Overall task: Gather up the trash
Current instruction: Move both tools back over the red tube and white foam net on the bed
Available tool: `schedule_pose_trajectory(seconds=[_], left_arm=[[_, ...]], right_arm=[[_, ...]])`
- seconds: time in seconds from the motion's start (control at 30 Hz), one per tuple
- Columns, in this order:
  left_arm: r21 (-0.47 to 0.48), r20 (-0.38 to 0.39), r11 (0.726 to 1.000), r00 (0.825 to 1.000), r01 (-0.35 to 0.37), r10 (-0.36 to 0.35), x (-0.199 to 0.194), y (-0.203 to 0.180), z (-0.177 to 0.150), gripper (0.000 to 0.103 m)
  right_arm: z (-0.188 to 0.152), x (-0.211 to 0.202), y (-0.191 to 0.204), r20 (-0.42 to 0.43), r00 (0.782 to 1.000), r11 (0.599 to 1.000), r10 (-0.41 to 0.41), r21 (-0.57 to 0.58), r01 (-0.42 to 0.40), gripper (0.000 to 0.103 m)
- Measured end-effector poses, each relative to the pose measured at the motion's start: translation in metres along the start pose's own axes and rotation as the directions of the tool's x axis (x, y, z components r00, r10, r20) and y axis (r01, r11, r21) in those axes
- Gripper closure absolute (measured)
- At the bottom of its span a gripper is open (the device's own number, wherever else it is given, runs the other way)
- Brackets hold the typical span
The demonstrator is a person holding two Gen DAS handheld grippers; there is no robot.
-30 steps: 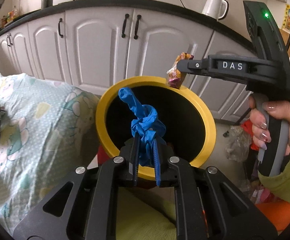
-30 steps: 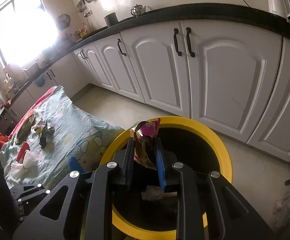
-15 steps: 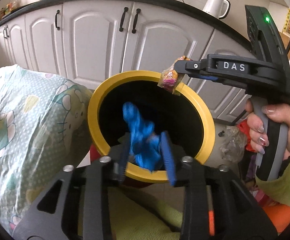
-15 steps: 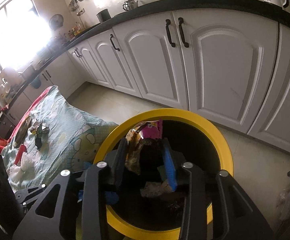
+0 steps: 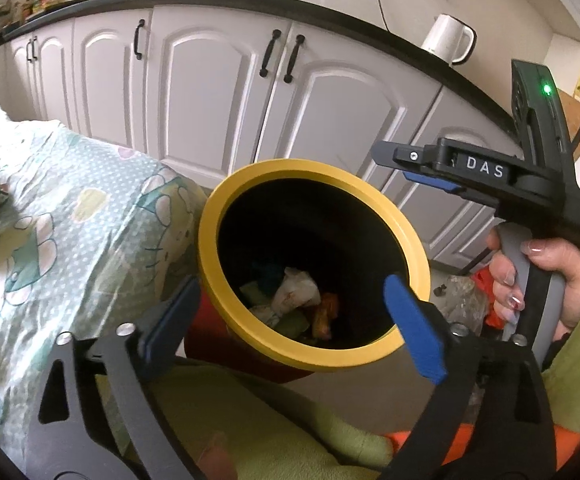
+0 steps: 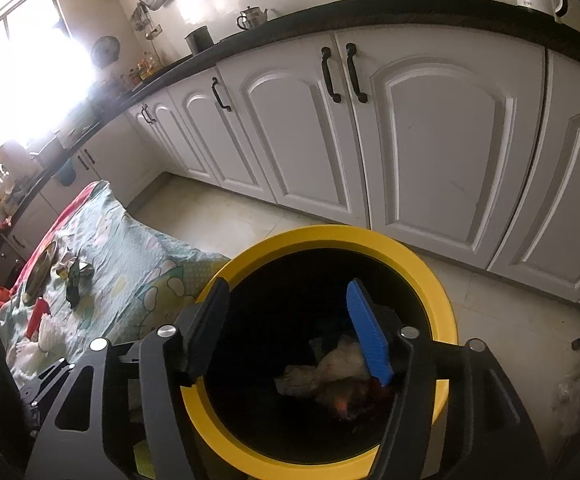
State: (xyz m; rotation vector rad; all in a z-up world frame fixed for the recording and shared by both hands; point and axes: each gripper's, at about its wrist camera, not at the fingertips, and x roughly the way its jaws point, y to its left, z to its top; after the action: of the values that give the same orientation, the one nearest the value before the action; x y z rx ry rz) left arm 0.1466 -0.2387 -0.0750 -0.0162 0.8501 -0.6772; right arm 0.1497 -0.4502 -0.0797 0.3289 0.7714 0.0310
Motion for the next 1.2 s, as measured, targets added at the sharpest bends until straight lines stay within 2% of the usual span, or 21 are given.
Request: schedule_pose_trajectory(seconds=[0.23,0.53,0.8,1.2], left_arm=[[-0.033,0.031,0.999,0.999,-0.022,0.023,-0.013,0.009,0.0,0.012],[-0.085,0.093,0.986,0.985,-0.141,0.149,-0.047,0.033,0.001,0.011],[-0.123,0.159,0.963,0.953,-0.24,0.258,-0.083,0.054,-0.003,0.011],[-0.203,0.255,0.929,0.899,-0.311,0.357,-0.136,0.081,-0.005,0.011]], right_arm=[[0.002,-0.005,0.003,0.015,1.0,1.0,-0.003,-0.01,0.003,0.039],[0.003,-0.019,0.028,0.056,0.998,0.998,0.025,-0.051,-0.022,0.034],[-0.001,-0.034,0.064,0.089,0.994,0.99,0.058,-0.133,-0.046,0.031],[-0.006,-0.051,0.111,0.124,0.986,0.97,0.107,-0.232,-0.076,0.029]])
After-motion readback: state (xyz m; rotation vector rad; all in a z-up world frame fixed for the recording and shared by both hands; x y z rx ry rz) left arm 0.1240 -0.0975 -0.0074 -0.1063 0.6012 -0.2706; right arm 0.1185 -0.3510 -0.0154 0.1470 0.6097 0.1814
